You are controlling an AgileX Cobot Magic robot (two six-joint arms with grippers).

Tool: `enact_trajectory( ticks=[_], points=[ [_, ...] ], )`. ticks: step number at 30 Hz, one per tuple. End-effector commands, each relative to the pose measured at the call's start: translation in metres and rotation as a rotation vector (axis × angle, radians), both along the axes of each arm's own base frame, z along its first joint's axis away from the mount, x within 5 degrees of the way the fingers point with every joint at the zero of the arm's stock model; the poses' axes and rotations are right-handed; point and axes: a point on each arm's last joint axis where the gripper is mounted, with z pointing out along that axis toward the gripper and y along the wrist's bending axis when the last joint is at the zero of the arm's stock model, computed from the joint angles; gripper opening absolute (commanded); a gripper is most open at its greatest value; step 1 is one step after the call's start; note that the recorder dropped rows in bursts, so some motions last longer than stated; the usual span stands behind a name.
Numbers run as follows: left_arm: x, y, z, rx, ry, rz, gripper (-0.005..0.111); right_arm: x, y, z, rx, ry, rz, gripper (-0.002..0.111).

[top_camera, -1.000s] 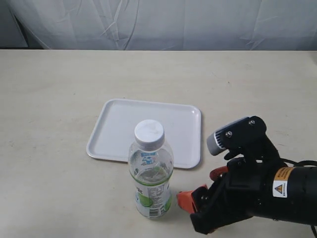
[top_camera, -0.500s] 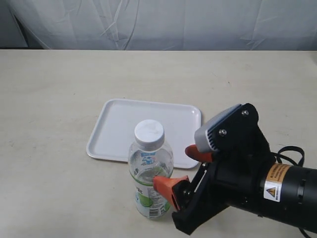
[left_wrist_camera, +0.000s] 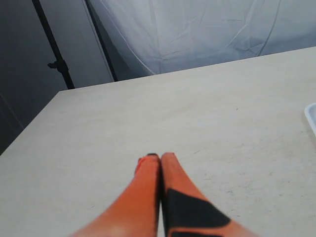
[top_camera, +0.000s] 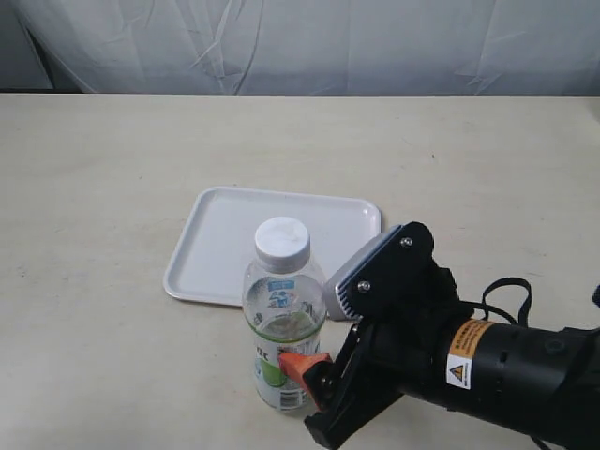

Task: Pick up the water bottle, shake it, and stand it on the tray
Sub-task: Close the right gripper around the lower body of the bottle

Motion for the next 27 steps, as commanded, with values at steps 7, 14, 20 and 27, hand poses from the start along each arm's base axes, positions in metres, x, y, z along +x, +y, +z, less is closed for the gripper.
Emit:
enact_trajectory(
  ticks=[7,14,20,27],
  points=[
    [0.0,0.0,0.001,0.002,-0.015,-0.001,0.0,0.005,0.008,-0.012,0.027,-0.041,-0.013,0.079],
    [0.0,0.0,0.001,0.002,-0.015,-0.001,0.0,-0.01,0.015,-0.011,0.038,-0.042,0.06,0.079],
    [0.0,0.0,0.001,0.002,-0.015,-0.001,0.0,-0.017,0.018,-0.011,0.046,-0.037,0.081,0.079],
    [0.0,0.0,0.001,0.002,-0.015,-0.001,0.0,-0.012,0.021,-0.003,0.132,-0.083,0.046,0.079]
  ],
)
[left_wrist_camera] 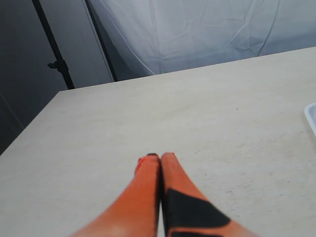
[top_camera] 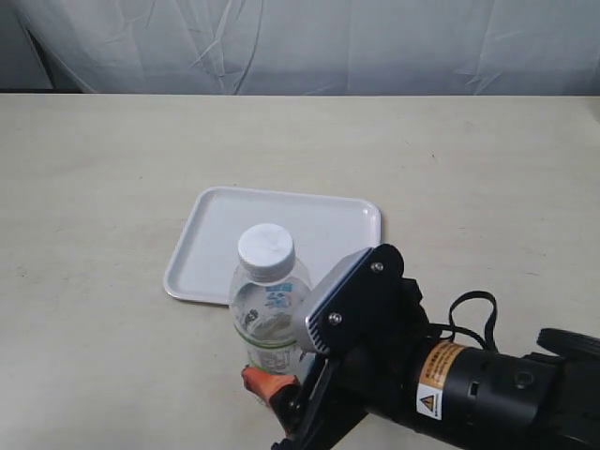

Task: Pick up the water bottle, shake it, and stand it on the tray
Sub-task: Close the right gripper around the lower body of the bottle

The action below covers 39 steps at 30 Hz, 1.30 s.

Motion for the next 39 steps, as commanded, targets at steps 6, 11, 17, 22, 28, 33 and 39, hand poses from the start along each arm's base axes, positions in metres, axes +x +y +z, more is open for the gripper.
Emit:
enact_trajectory(
  ticks=[6,11,17,22,28,33,39],
  points=[
    [-0.0001,-0.0001,0.0007,0.002,-0.015,-0.001,0.0,0.0063,-0.0015,-0.0015,0.052,0.056,-0.133,0.079],
    [-0.0001,-0.0001,0.0007,0.002,-0.015,-0.001,0.0,0.0058,-0.0017,-0.0023,0.054,0.081,-0.143,0.079],
    [-0.0001,-0.0001,0.0007,0.002,-0.015,-0.001,0.0,0.0058,-0.0017,-0.0023,0.054,0.08,-0.141,0.079],
    [-0.0001,-0.0001,0.0007,0.002,-0.015,-0.001,0.0,0.0058,-0.0017,-0.0023,0.064,0.099,-0.153,0.079],
    [-0.0001,-0.0001,0.0007,0.002,-0.015,-0.001,0.0,0.0058,-0.0017,-0.0023,0.073,0.115,-0.165,0.079],
    [-0.0001,-0.0001,0.0007,0.002,-0.015,-0.001,0.0,0.0062,-0.0021,-0.0026,0.091,0.154,-0.195,0.079],
    [-0.0001,-0.0001,0.0007,0.002,-0.015,-0.001,0.0,0.0056,-0.0019,-0.0028,0.085,0.151,-0.186,0.079]
  ],
)
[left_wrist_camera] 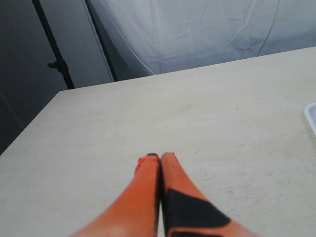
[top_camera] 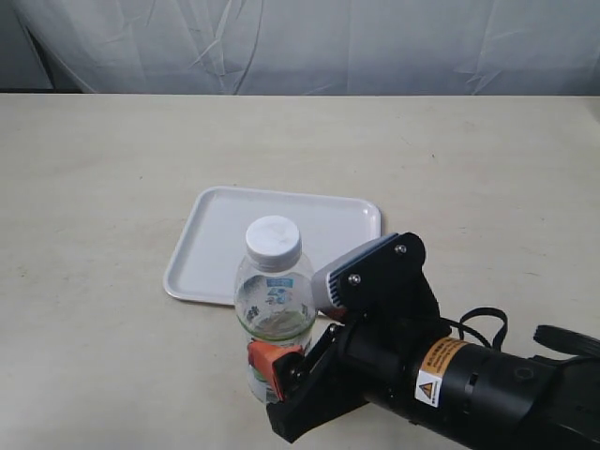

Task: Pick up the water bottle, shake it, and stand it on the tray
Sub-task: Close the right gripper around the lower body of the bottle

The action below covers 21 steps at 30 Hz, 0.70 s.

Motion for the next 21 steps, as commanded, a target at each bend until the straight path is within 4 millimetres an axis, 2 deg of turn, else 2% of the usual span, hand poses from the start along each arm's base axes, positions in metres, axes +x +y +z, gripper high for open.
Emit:
enact_trajectory(
  ticks=[1,4,8,9,21],
  points=[
    [-0.0001,-0.0001,0.0007,0.002,-0.015,-0.001,0.0,0.0002,-0.0005,-0.0002,0.002,0.0,-0.002,0.079],
    [-0.0001,-0.0001,0.0007,0.002,-0.015,-0.001,0.0,-0.0015,-0.0003,-0.0014,-0.016,0.0,0.023,0.081],
    [-0.0001,-0.0001,0.0007,0.002,-0.015,-0.001,0.0,-0.0019,-0.0003,-0.0016,-0.02,-0.002,0.03,0.103],
    [-0.0001,-0.0001,0.0007,0.002,-0.015,-0.001,0.0,-0.0019,-0.0003,-0.0016,-0.02,-0.002,0.03,0.105],
    [-0.0001,-0.0001,0.0007,0.002,-0.015,-0.001,0.0,0.0003,0.0034,-0.0052,-0.019,-0.016,0.026,0.105]
  ],
)
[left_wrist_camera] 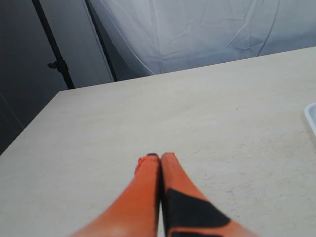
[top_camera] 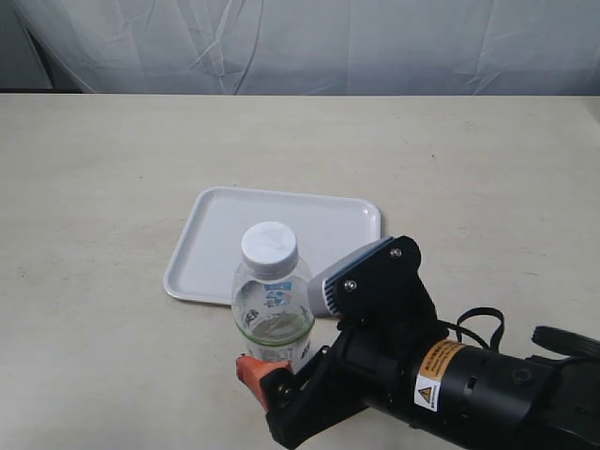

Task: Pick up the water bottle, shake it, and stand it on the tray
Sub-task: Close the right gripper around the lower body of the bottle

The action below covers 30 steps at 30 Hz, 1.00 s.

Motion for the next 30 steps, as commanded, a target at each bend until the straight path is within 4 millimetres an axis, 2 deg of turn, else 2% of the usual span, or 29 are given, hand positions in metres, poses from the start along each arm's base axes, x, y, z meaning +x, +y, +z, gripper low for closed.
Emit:
enact_trajectory(
  ticks=[1,15,25,27,30],
  points=[
    [0.0,0.0,0.001,0.002,-0.015,-0.001,0.0,0.003,0.004,-0.005,0.0,-0.018,-0.008,0.105],
    [0.0,0.0,0.001,0.004,-0.015,-0.001,0.0,0.011,0.019,-0.023,0.038,-0.043,-0.032,0.105],
    [0.0,0.0,0.001,0.004,-0.015,-0.001,0.0,0.014,0.028,-0.026,0.04,-0.045,-0.037,0.103],
    [0.0,0.0,0.001,0.006,-0.015,-0.001,0.0,0.014,0.028,-0.026,0.041,-0.042,-0.045,0.098],
    [0.0,0.0,0.001,0.006,-0.015,-0.001,0.0,0.012,0.029,-0.026,0.036,-0.058,-0.005,0.072]
  ],
)
